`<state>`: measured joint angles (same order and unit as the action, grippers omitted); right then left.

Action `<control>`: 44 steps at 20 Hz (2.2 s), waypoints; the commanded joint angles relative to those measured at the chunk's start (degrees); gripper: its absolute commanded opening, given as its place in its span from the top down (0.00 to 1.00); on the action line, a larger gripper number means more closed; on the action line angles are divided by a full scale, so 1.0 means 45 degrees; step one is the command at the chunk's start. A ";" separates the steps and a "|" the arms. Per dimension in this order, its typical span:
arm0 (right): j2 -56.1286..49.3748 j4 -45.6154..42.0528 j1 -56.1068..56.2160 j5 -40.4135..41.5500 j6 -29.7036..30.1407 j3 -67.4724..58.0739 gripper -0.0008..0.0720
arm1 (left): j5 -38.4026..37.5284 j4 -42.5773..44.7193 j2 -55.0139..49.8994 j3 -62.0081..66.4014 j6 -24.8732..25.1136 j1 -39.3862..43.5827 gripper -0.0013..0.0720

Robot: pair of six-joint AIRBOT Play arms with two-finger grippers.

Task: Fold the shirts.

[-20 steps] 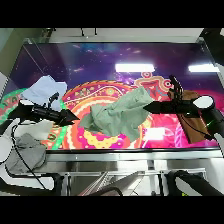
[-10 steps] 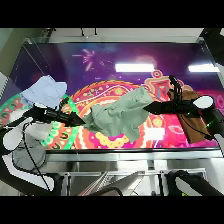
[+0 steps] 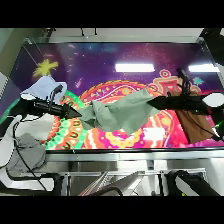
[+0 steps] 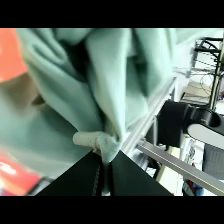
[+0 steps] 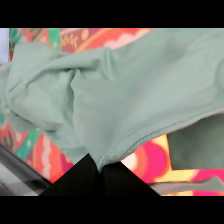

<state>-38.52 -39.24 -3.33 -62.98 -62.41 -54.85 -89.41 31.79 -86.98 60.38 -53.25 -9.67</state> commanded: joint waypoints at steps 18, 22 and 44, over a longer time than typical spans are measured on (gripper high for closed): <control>-0.1355 0.3410 -0.4386 -0.2890 0.2652 -1.1171 0.96 | -0.1540 -0.2390 0.7766 0.5056 -0.1943 -0.2560 0.96; -0.5372 0.3789 -0.2973 -0.3551 0.2803 -0.9520 0.96 | -0.0933 -0.2288 0.5241 0.1404 -0.0967 -0.1948 0.96; -0.6290 -0.1341 -0.3745 -0.3254 0.0228 -0.1394 0.57 | 0.1467 0.6125 0.0831 -0.0073 -0.1574 -0.1987 0.03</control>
<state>-73.78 -40.80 -19.00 -79.92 -59.75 -73.47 -87.29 52.31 -87.94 67.29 -59.83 -18.48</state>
